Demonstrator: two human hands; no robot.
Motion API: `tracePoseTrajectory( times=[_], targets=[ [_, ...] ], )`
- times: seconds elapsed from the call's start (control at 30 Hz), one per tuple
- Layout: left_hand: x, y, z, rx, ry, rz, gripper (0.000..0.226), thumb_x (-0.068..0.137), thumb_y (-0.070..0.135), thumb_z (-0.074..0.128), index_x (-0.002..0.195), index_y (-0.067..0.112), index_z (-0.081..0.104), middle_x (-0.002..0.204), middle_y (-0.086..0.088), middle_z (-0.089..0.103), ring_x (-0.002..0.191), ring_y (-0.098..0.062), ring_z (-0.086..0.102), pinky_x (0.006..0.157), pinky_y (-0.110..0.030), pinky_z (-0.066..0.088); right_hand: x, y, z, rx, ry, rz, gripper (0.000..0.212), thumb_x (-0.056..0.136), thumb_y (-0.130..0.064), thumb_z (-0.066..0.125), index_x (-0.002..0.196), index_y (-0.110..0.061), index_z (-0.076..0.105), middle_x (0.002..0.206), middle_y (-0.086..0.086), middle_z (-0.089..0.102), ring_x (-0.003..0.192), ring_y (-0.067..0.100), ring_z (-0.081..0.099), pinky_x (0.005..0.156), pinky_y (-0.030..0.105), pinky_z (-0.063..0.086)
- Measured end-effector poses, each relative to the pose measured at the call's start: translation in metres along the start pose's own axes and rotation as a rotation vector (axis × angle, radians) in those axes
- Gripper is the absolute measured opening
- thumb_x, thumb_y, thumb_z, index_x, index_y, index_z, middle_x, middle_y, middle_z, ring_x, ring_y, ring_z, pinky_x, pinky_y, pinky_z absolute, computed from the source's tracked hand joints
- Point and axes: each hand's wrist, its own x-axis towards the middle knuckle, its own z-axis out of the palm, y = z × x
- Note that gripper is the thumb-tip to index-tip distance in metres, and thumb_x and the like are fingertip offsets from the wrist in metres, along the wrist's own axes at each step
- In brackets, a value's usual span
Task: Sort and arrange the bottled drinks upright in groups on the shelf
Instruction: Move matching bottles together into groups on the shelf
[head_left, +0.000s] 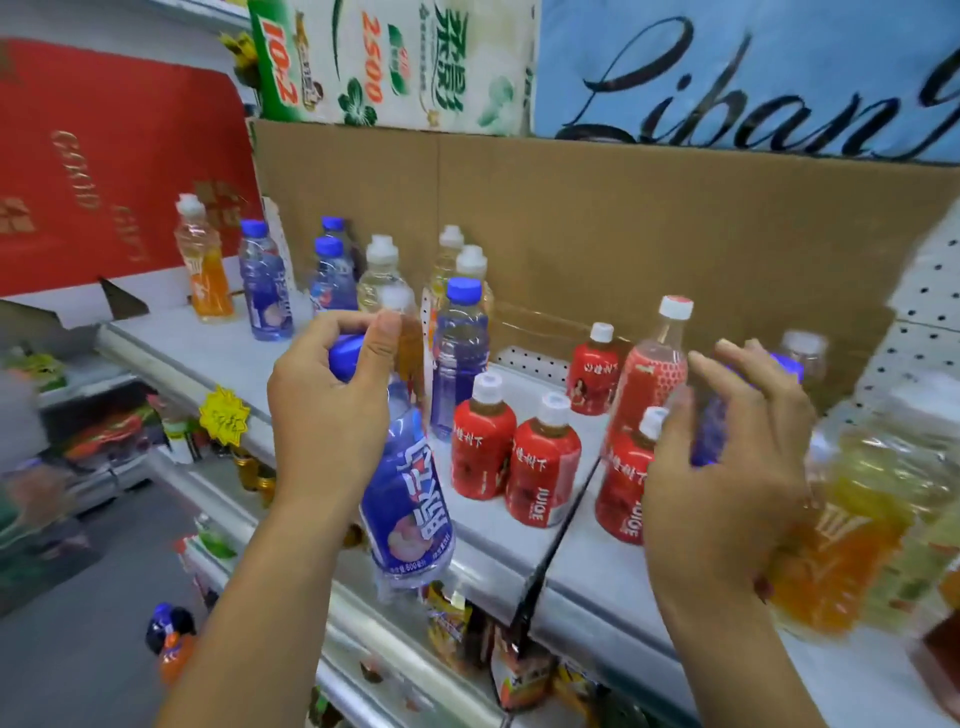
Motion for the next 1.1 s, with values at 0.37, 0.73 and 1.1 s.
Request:
tracePoseTrajectory(
  times=[0.37, 0.73, 1.1],
  targets=[
    [0.154, -0.104, -0.043, 0.093, 0.004, 0.200, 0.023, 0.096, 0.049, 0.061, 0.090, 0.026, 0.062, 0.090, 0.004, 0.066, 0.083, -0.009, 0.059, 0.077, -0.023, 0.046, -0.098, -0.111, 0.192, 0.292, -0.697, -0.008, 0.033, 0.094, -0.027, 0.069, 0.125, -0.018, 0.066, 0.120, -0.005, 0.064, 0.108, 0.011, 0.059, 0.091, 0.030, 0.052],
    [0.270, -0.200, -0.023, 0.006, -0.230, 0.178, 0.056, 0.093, 0.045, 0.067, 0.129, 0.009, 0.046, 0.112, 0.005, 0.052, 0.090, -0.004, 0.049, 0.071, 0.002, 0.033, -0.098, -0.149, 0.252, -0.027, -0.246, 0.293, 0.019, 0.095, -0.014, 0.069, 0.113, -0.012, 0.064, 0.109, -0.002, 0.061, 0.096, 0.007, 0.058, 0.086, 0.011, 0.047],
    [0.229, -0.288, -0.023, -0.116, -0.451, 0.061, 0.083, 0.094, 0.031, 0.067, 0.155, 0.012, 0.014, 0.153, -0.011, 0.029, 0.140, -0.017, 0.035, 0.110, -0.018, 0.033, 0.000, -0.109, 0.257, -0.284, -0.261, 0.617, 0.055, 0.099, -0.043, 0.059, 0.147, -0.018, 0.044, 0.130, 0.001, 0.057, 0.123, 0.019, 0.053, 0.104, 0.035, 0.043]
  ],
)
